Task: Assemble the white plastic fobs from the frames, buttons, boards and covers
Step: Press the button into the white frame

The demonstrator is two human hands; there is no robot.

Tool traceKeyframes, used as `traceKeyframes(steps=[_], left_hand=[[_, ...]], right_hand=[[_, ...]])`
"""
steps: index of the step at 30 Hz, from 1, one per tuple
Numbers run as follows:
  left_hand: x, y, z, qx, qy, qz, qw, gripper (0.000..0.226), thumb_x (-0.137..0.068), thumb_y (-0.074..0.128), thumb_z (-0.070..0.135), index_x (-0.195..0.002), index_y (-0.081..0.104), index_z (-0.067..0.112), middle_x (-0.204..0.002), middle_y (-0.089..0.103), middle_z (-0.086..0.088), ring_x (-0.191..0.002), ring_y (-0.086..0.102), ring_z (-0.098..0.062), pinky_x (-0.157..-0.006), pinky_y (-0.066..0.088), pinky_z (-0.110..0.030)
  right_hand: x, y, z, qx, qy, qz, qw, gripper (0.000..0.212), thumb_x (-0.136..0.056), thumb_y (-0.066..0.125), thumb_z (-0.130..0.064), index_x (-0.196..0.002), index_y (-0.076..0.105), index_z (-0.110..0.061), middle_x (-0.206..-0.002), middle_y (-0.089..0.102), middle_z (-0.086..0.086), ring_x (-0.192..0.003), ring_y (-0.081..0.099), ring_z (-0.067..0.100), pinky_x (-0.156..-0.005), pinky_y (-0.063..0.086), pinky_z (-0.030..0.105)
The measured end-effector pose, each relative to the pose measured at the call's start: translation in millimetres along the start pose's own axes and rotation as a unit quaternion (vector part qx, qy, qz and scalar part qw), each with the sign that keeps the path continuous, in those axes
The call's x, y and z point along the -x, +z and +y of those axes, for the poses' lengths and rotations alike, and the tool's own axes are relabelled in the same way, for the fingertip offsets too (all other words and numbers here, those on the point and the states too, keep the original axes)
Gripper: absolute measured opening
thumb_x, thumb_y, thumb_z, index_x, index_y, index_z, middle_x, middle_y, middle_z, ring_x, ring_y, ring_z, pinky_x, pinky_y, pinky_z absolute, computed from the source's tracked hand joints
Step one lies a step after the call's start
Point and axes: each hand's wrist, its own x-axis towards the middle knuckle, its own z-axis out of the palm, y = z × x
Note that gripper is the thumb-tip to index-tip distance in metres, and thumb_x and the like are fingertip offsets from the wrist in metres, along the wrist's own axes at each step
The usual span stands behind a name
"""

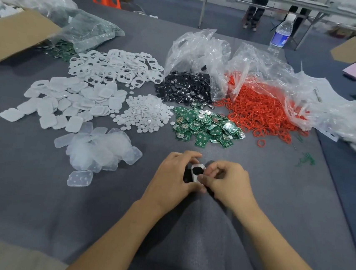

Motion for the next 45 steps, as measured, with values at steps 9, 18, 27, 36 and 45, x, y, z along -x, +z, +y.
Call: traceKeyframes(steps=[9, 18, 27, 36, 45], left_hand=[[-0.1, -0.5, 0.9, 0.005, -0.007, -0.001, 1.0, 0.076, -0.065, 0.092, 0.038, -0.132, 0.057, 0.035, -0.112, 0.062, 0.023, -0.114, 0.046, 0.002, -0.092, 0.031, -0.004], [0.7, 0.4, 2.0, 0.016, -0.017, 0.007, 1.0, 0.074, -0.064, 0.092, 0.042, -0.129, 0.058, 0.036, -0.109, 0.061, 0.028, -0.113, 0.046, 0.006, -0.091, 0.032, -0.003], [1.0, 1.1, -0.2, 0.009, -0.004, 0.01, 1.0, 0.071, -0.065, 0.09, 0.04, -0.128, 0.058, 0.037, -0.11, 0.062, 0.025, -0.115, 0.051, 0.003, -0.095, 0.039, -0.012], [-1.6, -0.6, 0.0, 0.022, -0.01, -0.009, 1.0, 0.071, -0.064, 0.094, 0.041, -0.126, 0.061, 0.035, -0.119, 0.065, 0.015, -0.118, 0.055, 0.0, -0.104, 0.044, -0.024], [1.2, 0.8, -0.1, 0.019, -0.014, -0.001, 1.0, 0.074, -0.063, 0.092, 0.046, -0.128, 0.056, 0.044, -0.119, 0.065, 0.021, -0.119, 0.052, 0.005, -0.102, 0.041, -0.019]], right_hand=[[16.9, 1.4, 5.1, 0.144, -0.225, 0.012, 0.964, 0.014, -0.087, 0.068, -0.003, -0.084, 0.075, -0.015, -0.085, 0.063, 0.003, -0.077, 0.061, 0.02, -0.073, 0.051, 0.036], [45.5, 0.2, 19.6, 0.13, -0.259, 0.044, 0.956, 0.022, -0.096, 0.06, -0.005, -0.112, 0.073, -0.01, -0.099, 0.058, -0.001, -0.087, 0.059, 0.015, -0.08, 0.048, 0.024], [47.5, -6.2, 19.2, 0.194, -0.292, -0.009, 0.937, 0.03, -0.093, 0.056, -0.005, -0.118, 0.069, -0.013, -0.097, 0.05, -0.002, -0.087, 0.053, 0.021, -0.08, 0.049, 0.033], [29.6, -30.9, 18.6, 0.275, -0.323, -0.091, 0.901, 0.039, -0.097, 0.055, -0.009, -0.133, 0.063, -0.021, -0.097, 0.05, 0.001, -0.086, 0.052, 0.022, -0.08, 0.048, 0.033], [39.2, -25.8, 19.2, 0.256, -0.297, -0.041, 0.919, 0.033, -0.099, 0.055, -0.021, -0.129, 0.068, -0.026, -0.102, 0.058, -0.001, -0.088, 0.054, 0.021, -0.076, 0.051, 0.037]])
